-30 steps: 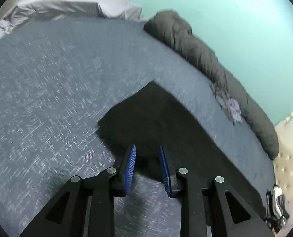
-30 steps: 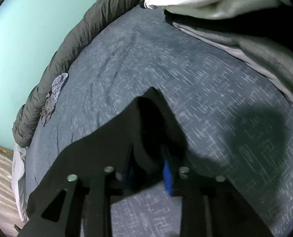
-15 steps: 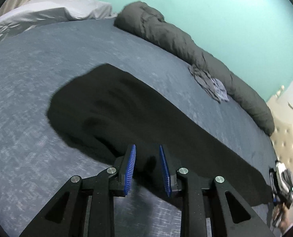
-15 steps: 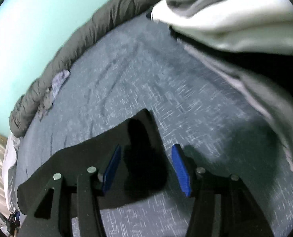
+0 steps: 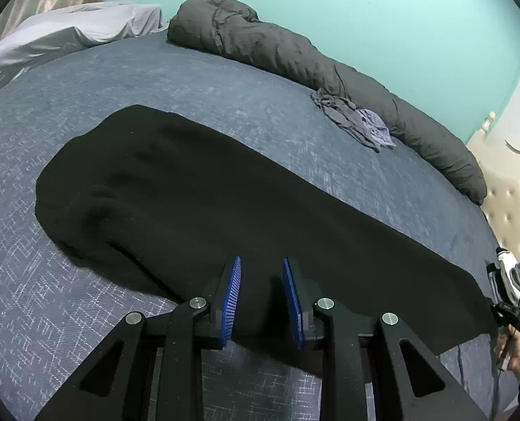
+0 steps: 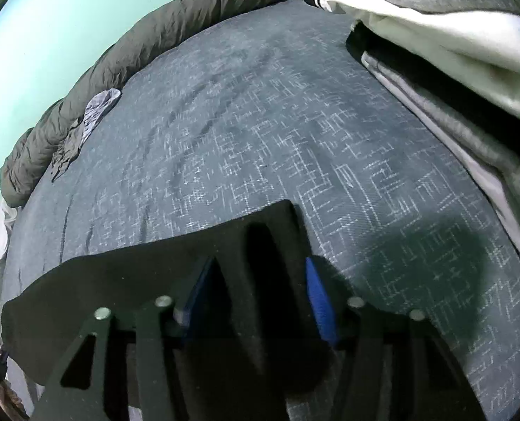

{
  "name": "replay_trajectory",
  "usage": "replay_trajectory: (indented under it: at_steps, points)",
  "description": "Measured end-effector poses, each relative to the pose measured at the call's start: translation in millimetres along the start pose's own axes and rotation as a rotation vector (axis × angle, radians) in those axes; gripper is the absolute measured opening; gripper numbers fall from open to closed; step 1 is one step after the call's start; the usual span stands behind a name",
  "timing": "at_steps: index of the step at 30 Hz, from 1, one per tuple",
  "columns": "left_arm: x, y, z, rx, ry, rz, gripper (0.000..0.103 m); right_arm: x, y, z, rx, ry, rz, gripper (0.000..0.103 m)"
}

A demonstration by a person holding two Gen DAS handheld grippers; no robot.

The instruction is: Fold clothes

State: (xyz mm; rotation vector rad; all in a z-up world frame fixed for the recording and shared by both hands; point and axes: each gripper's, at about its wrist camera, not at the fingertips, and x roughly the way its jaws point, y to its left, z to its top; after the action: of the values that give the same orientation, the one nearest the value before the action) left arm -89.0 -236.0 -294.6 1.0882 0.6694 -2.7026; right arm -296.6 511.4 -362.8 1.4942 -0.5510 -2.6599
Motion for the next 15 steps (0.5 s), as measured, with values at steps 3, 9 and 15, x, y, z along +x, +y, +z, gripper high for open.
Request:
replay_trajectory:
  at_steps: [3, 9, 15]
  points:
    - [1.3, -1.4, -0.6, 0.003, 0.003, -0.001, 0.027, -8.4, 0.7, -5.1, -0.028, -0.029, -0.001, 0.017]
    - [2.0, -3.3, -1.2, 0.005, 0.006, -0.004, 0.027, -54.3, 27.0, 12.0, -0.152, -0.19, -0.034, 0.012]
    - [2.1, -2.7, -2.6, 0.006, 0.009, -0.001, 0.027, -57.4, 38.5, 31.7, -0.224, -0.201, -0.09, 0.012]
